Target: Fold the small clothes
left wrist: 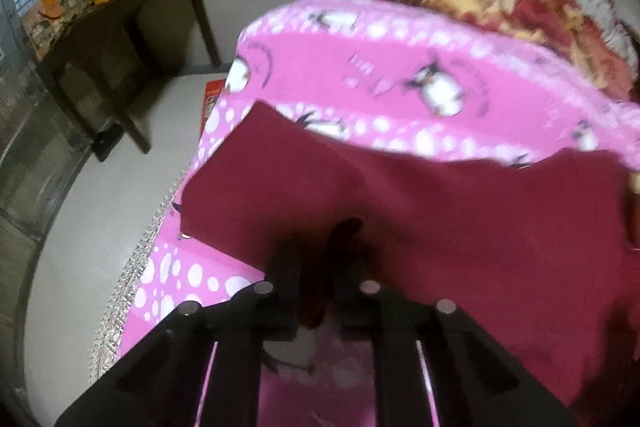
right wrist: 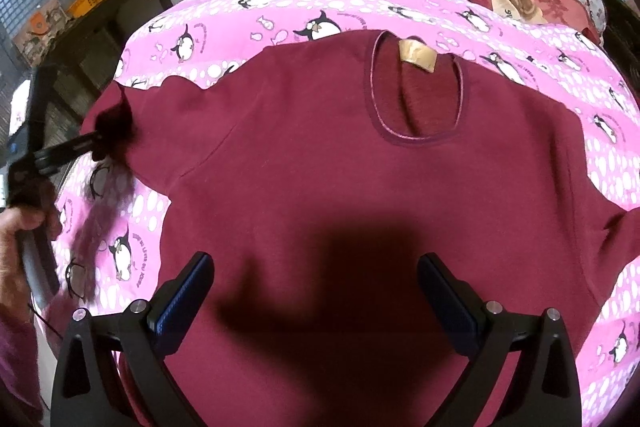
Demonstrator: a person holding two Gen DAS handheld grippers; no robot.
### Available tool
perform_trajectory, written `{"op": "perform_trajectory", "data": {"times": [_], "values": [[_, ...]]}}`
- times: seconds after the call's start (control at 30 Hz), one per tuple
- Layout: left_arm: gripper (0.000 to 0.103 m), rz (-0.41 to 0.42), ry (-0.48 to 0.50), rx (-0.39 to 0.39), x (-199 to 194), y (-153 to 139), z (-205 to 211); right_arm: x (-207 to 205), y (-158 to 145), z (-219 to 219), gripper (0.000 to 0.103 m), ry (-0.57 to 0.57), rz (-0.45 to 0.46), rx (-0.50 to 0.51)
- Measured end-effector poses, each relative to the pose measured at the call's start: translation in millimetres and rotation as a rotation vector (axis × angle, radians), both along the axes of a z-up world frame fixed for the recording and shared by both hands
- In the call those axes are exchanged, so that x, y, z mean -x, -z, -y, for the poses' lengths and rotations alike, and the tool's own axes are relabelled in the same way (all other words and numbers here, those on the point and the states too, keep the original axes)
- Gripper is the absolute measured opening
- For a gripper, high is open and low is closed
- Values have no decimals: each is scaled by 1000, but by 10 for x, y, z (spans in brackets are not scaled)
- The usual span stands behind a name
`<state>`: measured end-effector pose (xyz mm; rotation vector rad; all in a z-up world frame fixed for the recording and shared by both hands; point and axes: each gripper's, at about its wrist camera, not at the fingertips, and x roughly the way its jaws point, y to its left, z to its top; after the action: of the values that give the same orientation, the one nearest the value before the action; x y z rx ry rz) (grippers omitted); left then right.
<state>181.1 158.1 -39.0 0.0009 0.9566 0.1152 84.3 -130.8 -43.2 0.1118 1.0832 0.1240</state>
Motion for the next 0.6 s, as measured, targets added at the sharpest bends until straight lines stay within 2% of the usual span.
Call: {"op": "perform_trajectory", "data": {"times": [0.1,0.2,0.33,0.47,0.6], "values": [[11,33,55,79,182,-296,143,32,-55,105,103,23,12,-13],[11,62,125,119,334,-554,388,73,-113,258,103,54,22,-24],[11,85,263,190,535,-868,963,160,-191,491,103,98,36,-19],[11,76,365,216,619,-921,1577,278,-281,777,103,146,56,-15],[11,35,433,244,691,-740,2166,421,-321,1102,103,205,63,-10]]}}
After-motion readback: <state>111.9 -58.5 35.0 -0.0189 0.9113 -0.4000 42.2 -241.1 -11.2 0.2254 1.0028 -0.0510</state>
